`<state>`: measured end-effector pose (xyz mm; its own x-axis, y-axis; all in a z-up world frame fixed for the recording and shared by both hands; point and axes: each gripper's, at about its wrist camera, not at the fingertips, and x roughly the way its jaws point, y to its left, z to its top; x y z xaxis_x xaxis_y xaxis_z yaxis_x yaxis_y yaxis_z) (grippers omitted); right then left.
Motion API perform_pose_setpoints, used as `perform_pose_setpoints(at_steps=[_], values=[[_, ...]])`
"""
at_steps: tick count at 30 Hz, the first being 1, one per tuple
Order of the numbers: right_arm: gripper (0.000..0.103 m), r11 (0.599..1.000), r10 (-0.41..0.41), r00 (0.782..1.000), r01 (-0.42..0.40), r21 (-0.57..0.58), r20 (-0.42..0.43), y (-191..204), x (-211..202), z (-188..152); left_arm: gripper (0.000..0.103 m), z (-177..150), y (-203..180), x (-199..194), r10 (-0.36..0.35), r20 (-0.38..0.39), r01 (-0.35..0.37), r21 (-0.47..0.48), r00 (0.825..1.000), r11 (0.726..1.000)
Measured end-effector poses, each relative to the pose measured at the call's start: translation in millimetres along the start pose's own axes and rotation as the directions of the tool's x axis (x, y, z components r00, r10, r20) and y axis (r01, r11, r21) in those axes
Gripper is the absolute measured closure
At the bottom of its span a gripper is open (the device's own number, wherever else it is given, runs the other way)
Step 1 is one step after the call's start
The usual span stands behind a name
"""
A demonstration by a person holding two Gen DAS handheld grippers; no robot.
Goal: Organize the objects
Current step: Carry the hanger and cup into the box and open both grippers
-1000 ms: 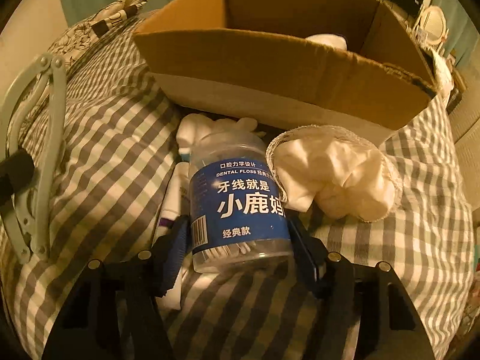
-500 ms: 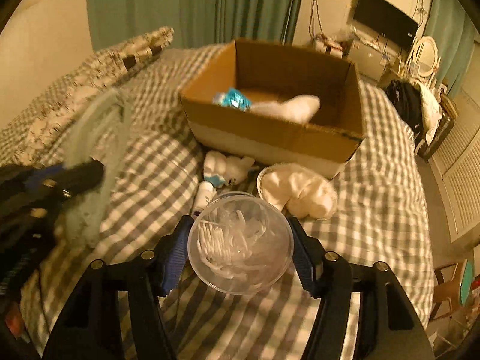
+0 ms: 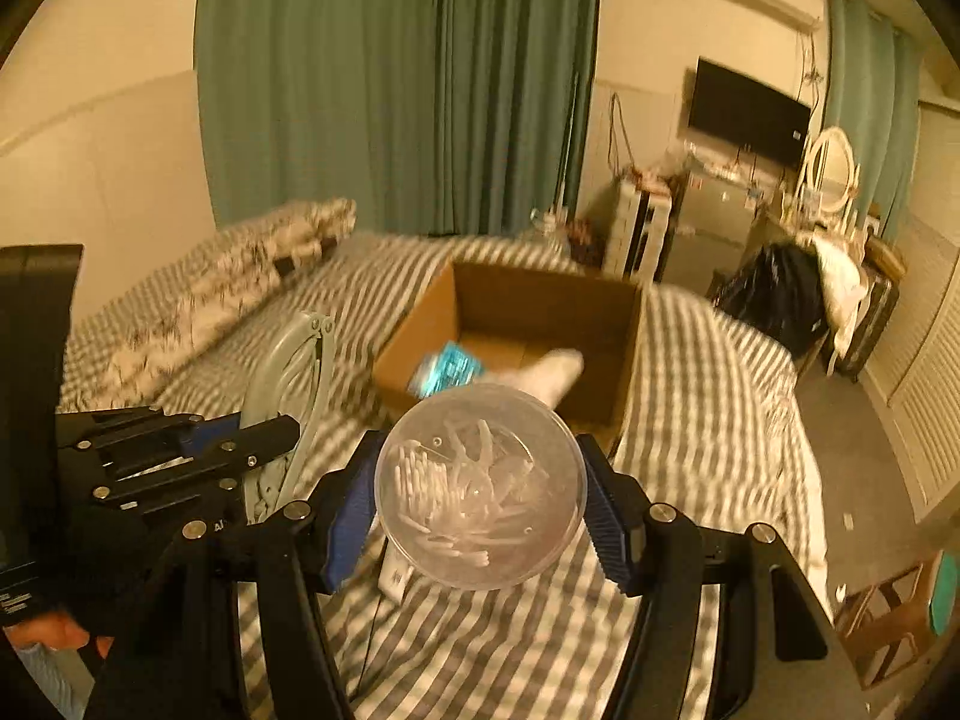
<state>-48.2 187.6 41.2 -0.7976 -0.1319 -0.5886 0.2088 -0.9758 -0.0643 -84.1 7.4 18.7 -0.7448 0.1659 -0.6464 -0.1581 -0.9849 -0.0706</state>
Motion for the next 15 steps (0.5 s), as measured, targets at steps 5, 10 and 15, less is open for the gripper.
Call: perform_pose_setpoints(at_steps=[5,10,15], values=[[0.041,1.000,-0.021,0.997,0.020,0.008,0.070,-23.1,0.1,35.7,0.095,42.4,-0.8,17.8,-0.004,0.021,0.004,0.014,1.000,1.000],[0.041,0.999,-0.041,0.994,0.039,0.018,0.105,-43.5,17.3,65.9,0.095,73.8,-0.3,50.7,-0.024,0.009,0.024,0.017,1.000,1.000],[0.041,0.999,-0.052,0.994,0.050,0.018,0.097,-58.6,54.0,86.3,0.095,98.0,-3.7,95.5,-0.027,-0.006,0.027,0.031,1.000,0.999]])
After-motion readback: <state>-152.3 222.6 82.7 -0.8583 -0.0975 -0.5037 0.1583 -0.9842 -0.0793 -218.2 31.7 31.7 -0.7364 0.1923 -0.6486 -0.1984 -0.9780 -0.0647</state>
